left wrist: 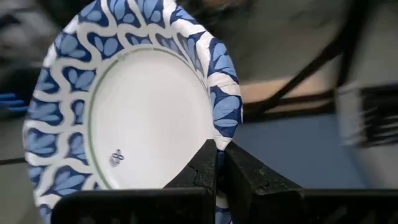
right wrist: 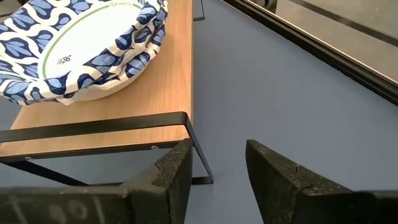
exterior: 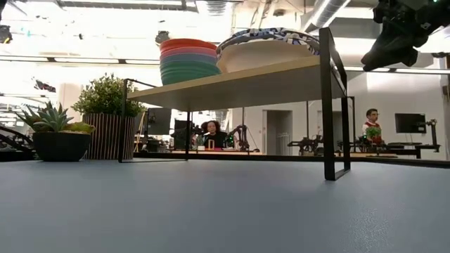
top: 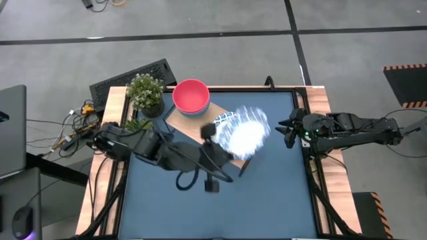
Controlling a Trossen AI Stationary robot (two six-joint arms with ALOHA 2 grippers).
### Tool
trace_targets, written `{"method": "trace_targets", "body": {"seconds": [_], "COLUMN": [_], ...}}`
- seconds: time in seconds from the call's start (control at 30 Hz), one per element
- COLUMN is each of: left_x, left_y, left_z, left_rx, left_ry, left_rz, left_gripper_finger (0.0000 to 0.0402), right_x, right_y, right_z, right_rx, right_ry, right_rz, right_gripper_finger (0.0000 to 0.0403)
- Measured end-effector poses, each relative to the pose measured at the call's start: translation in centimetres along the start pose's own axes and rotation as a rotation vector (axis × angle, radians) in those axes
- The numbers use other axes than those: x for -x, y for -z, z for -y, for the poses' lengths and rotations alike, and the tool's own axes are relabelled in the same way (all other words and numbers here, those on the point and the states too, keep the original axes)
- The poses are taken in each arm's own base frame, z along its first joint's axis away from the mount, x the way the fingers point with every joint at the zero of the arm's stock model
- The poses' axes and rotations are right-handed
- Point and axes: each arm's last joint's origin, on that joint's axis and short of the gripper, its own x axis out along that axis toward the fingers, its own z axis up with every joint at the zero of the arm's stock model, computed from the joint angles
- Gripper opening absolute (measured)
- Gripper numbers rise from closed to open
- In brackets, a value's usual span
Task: Place and stack bowls onto a shelf
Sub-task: Stack the white bowl on top of the white bowls on the shelf
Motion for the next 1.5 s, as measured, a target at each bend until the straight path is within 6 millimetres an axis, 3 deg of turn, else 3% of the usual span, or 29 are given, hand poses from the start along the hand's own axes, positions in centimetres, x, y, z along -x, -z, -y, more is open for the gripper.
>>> {"method": "trace_targets", "body": {"seconds": [0.13,0.37,0.53,0.9,1.2,1.5], "left_x": [-0.6,-4.7,-6.3,-9.4,-9.5,-9.5], "left_y": [1.4,6.3,7.9,11.0,11.1,11.1], "left_z": [-1.9,-4.0,-3.8,-1.6,-1.7,-1.5], "left_rx": [-0.113,-0.124,-0.081,-0.194,-0.18,-0.162], "left_ry": [-0.126,-0.161,-0.067,0.031,0.037,0.088], "left_rz": [-0.141,-0.45,-0.506,-0.658,-0.668,-0.668], "left_gripper_finger": [0.0,0.0,0.0,0.0,0.0006,0.0067], "right_x": [0.0,0.0,0.0,0.0,0.0,0.0], "right_y": [0.0,0.0,0.0,0.0,0.0,0.0], "right_z": [0.0,0.0,0.0,0.0,0.1,0.1], "right_rx": [-0.002,-0.009,-0.012,-0.028,-0.028,-0.027], "right_ry": [0.001,0.001,0.001,0.011,0.018,0.019], "right_rz": [0.0,0.001,0.001,0.004,0.006,0.006], "right_gripper_finger": [0.0177,0.0177,0.0177,0.0177,0.0177,0.0177]}}
